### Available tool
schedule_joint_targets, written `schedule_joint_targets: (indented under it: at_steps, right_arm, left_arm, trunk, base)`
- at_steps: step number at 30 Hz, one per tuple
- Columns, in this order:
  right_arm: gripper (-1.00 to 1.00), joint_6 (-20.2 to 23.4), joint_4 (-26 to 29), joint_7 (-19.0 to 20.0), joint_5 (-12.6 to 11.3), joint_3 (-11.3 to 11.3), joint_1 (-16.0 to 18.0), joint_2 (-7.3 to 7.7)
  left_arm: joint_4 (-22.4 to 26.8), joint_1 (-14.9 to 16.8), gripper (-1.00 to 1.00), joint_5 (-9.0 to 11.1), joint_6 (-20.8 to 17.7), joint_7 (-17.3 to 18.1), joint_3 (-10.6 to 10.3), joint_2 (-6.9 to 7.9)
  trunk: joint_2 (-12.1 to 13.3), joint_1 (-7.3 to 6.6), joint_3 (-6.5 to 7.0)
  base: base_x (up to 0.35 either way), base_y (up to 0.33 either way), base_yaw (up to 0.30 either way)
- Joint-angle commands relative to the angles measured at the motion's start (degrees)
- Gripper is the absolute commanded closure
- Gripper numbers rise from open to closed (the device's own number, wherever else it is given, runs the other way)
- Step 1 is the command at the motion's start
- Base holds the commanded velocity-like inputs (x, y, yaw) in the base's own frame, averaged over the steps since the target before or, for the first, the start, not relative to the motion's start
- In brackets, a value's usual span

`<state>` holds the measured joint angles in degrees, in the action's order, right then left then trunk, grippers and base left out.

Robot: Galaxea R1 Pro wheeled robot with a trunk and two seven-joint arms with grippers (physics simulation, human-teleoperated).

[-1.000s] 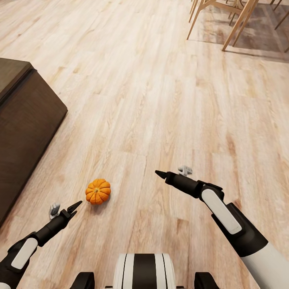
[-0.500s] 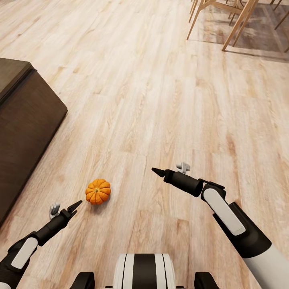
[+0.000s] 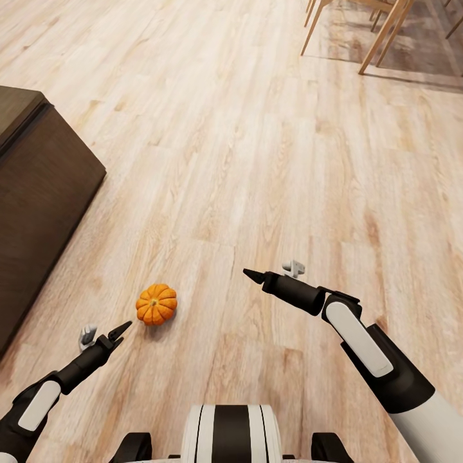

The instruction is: Place each of the two pumpkins and all three candles from the living room inside a cabinet in the living room (use any cabinet), then make sure every cabinet is closed, and position the cauldron so it is next to a table in the living room.

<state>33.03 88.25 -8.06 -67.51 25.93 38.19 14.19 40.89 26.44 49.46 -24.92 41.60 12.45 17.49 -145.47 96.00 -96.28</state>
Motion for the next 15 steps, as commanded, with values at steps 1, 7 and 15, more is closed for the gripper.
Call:
schedule_joint_targets:
  at_steps: [1,7,15]
  right_arm:
    - [-1.00,0.02,0.08,-0.55,-0.60,0.09,0.04,0.04]
    - [-1.00,0.02,0.08,-0.55,-0.60,0.09,0.04,0.04]
    - [-1.00,0.02,0.08,-0.55,-0.60,0.09,0.04,0.04]
  left_arm:
    - [0.02,0.02,-1.00,0.38,-0.48,0.05,0.04,0.00]
    - [0.01,0.02,-1.00,0.29,-0.54,0.04,0.03,0.08]
    - [-0.10,0.02,-1.00,0.29,-0.57,0.01,0.03,0.09]
  trunk:
    - [-0.01,-0.01,-0.03]
    - [-0.01,-0.01,-0.03]
    - [-0.01,-0.01,-0.03]
  base:
    - [0.064,-0.027,0.000]
    - [0.107,-0.078,0.000]
    - [0.020,-0.007,0.000]
